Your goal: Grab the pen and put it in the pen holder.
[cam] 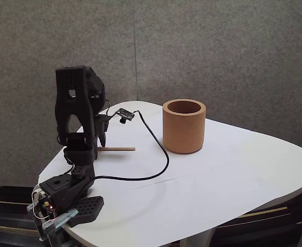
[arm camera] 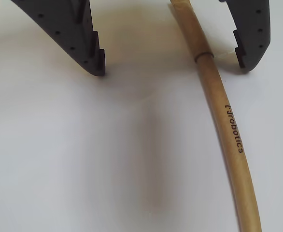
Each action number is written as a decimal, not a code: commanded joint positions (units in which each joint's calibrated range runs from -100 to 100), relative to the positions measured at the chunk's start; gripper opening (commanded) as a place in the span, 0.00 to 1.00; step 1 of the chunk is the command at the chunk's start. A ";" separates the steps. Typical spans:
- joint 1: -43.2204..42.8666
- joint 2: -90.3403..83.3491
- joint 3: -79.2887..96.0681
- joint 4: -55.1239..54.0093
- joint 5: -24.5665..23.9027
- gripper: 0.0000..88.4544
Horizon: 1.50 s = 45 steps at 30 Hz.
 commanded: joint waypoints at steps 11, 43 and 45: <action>0.23 0.22 -1.90 -0.34 -3.12 0.01; 2.14 -0.11 -44.95 2.97 -4.27 0.01; 3.97 -0.43 -50.45 3.31 -4.27 0.01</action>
